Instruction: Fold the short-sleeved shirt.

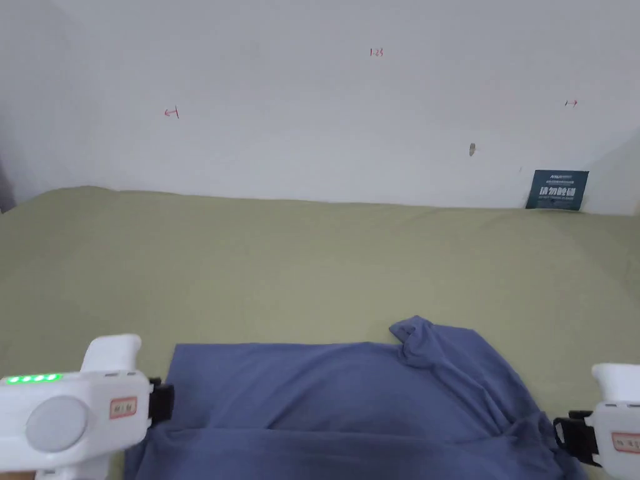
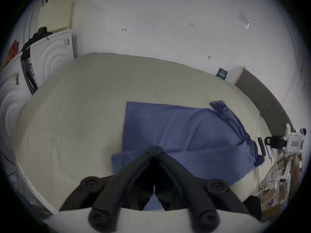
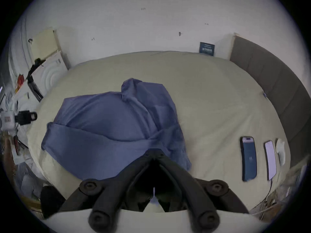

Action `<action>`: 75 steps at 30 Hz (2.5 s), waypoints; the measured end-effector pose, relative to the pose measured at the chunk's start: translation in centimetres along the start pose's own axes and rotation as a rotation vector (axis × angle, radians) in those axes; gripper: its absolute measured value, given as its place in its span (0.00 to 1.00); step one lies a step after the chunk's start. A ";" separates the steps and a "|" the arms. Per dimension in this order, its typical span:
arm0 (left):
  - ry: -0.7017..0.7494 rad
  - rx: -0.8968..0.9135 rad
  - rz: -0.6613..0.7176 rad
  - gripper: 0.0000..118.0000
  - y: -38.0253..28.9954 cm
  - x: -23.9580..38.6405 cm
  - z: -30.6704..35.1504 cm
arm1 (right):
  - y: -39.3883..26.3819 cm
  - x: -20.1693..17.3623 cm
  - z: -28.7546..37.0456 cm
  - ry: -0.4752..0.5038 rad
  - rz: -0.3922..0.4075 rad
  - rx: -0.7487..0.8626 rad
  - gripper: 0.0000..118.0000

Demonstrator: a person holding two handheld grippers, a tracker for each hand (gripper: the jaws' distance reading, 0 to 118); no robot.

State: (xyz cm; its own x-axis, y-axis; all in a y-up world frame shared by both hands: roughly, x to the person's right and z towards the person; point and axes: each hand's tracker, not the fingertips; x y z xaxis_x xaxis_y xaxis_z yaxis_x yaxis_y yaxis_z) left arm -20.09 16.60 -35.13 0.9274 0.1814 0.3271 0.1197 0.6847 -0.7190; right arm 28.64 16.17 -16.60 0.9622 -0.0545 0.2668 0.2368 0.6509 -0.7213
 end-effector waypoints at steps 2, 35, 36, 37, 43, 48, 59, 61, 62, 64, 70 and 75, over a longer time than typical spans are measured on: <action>0.007 -0.004 -0.001 0.00 2.1 -0.1 -2.6 | 1.7 -0.2 -1.6 0.014 0.001 -0.007 0.00; 0.029 -0.275 0.031 0.04 7.9 -1.5 -17.7 | 14.7 2.9 -23.4 -0.086 -0.001 -0.339 0.34; 0.029 -0.275 0.028 0.04 8.0 -2.0 -18.3 | 14.6 2.4 -22.8 -0.146 -0.004 -0.352 0.00; 0.029 -0.275 0.023 0.04 8.1 -2.0 -18.3 | 14.9 2.0 -22.0 -0.180 -0.009 -0.317 0.00; 0.003 -0.262 0.027 0.04 8.8 -2.1 -16.5 | 15.1 2.3 -17.5 -0.109 0.011 -0.251 0.00; -0.045 -0.187 -0.023 0.04 9.7 -2.4 -11.8 | 15.7 4.1 -11.5 -0.034 -0.086 -0.126 0.00; -0.117 -0.057 -0.098 0.04 7.2 -2.9 0.9 | 10.4 4.0 2.3 0.034 -0.003 0.024 0.00; -0.116 -0.055 -0.111 0.04 4.6 -3.2 2.5 | 7.3 4.0 3.8 0.040 -0.004 0.012 0.00; -0.119 -0.061 -0.114 0.04 3.4 -3.4 2.9 | 5.8 4.0 4.1 0.041 -0.010 0.006 0.00; -0.127 -0.081 -0.108 0.04 0.4 -4.0 3.4 | 3.1 5.1 3.7 0.042 -0.038 -0.058 0.00; -0.068 -0.238 -0.069 0.04 -8.1 -6.1 1.0 | -6.6 8.1 -0.5 0.078 -0.159 -0.246 0.00; -0.095 -0.187 0.028 0.04 -11.2 -8.2 -1.0 | -10.7 11.0 -3.1 0.096 -0.326 -0.210 0.00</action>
State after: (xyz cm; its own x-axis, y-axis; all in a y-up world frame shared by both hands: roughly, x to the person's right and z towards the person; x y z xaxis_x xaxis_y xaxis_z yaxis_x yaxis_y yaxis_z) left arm -28.71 6.76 -30.42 0.8947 0.2701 0.3558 0.1667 0.5370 -0.8270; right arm 37.07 6.27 -7.92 0.8380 -0.3098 0.4491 0.5444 0.4191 -0.7266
